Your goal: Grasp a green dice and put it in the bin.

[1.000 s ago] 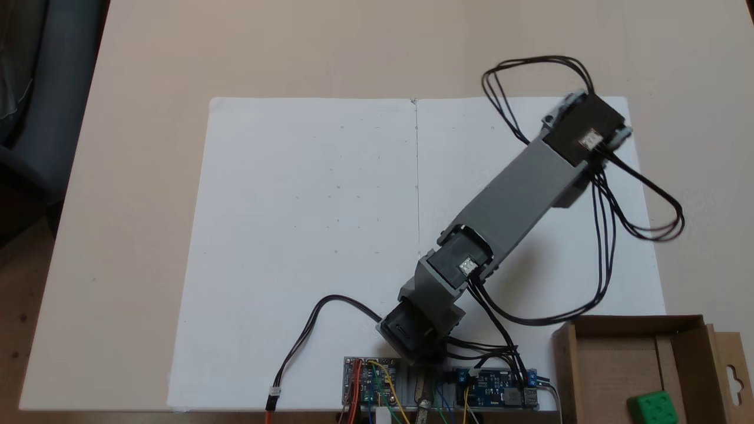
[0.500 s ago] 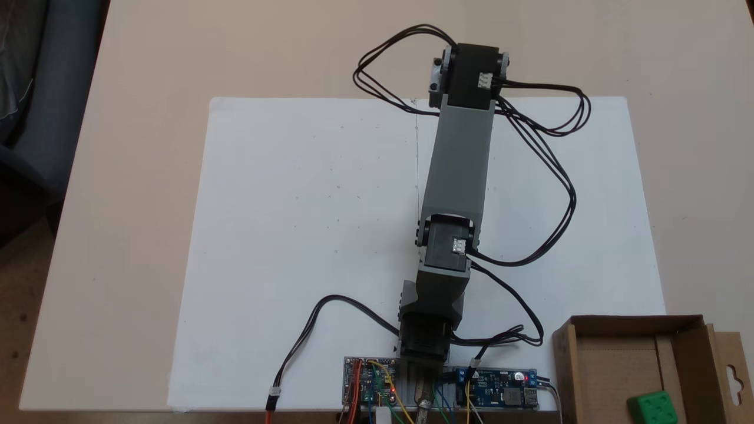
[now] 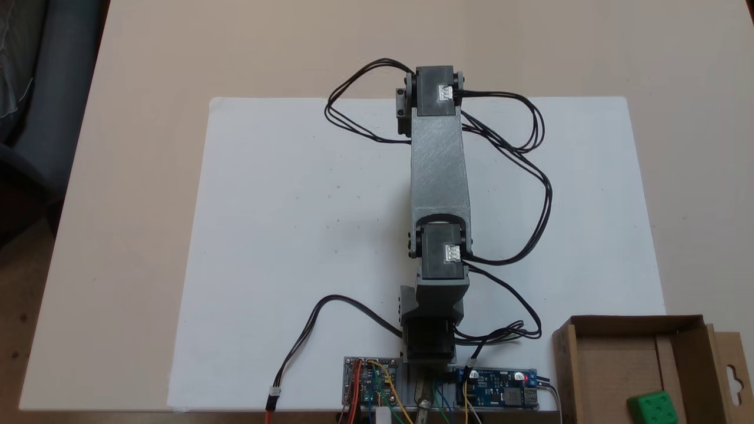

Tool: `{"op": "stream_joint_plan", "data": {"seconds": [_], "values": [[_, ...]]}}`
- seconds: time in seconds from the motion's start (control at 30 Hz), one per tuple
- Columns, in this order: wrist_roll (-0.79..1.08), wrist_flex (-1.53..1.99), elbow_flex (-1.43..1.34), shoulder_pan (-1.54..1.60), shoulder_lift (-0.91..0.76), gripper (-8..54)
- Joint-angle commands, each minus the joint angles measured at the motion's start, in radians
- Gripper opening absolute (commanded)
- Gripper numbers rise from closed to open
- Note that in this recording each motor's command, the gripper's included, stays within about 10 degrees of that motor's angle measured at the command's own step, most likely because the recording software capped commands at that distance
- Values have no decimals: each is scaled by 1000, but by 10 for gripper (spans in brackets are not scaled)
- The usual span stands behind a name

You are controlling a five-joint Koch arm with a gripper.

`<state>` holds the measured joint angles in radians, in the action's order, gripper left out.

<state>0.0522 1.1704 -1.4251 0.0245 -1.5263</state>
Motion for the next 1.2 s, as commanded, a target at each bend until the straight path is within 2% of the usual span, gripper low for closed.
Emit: {"op": "stream_joint_plan", "data": {"seconds": [0.0,0.47,0.67,1.17], "values": [[-48,-158,-80,20,-75,434],[-44,-814,-380,14,-298,432],[-44,-1067,-526,23,-442,434],[-41,-1572,-885,-72,-572,452]]}}
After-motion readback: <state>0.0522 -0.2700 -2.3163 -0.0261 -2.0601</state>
